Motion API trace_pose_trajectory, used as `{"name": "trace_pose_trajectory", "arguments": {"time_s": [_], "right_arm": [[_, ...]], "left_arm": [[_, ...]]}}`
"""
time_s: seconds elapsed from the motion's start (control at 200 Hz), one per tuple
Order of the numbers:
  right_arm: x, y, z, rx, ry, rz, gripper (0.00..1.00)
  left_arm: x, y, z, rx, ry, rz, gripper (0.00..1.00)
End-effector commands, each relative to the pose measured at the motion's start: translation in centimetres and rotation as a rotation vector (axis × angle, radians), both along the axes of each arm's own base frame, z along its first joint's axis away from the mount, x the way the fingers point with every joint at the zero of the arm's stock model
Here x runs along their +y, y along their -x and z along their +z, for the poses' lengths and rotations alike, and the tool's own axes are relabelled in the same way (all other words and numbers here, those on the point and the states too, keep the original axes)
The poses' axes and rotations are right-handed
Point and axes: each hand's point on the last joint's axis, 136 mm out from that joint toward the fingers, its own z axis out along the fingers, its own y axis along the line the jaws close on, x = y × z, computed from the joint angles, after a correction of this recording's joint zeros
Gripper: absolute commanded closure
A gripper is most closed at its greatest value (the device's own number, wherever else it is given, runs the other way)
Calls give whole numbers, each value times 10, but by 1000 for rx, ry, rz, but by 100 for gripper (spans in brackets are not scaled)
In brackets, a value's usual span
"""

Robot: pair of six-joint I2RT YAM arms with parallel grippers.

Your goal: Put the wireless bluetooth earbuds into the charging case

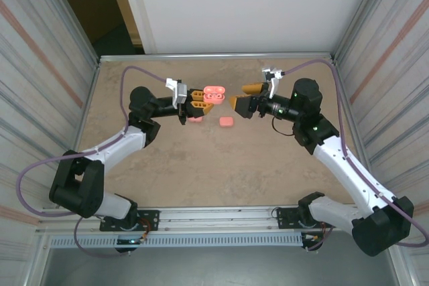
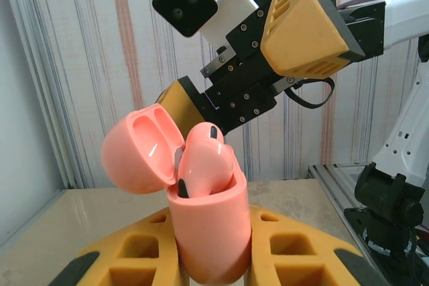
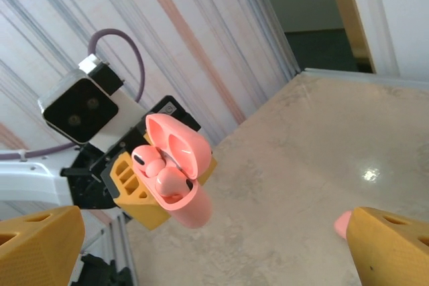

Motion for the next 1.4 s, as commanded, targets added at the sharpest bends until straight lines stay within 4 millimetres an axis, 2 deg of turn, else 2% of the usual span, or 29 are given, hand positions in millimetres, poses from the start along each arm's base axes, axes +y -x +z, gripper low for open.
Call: {"name": "trace_pose_trajectory", "arguments": {"time_s": [0.0,0.626,1.398], "right_arm": [[2,8,19,-15,-68,43,1],[46,15,31,-52,-55,202,1],[56,30,45,-95,-67,274,1]], "left_arm": [[3,11,16,-50,33,-10,100],[2,11,16,-48,32,-12,100],[1,9,14,-42,21,-6,100]]}}
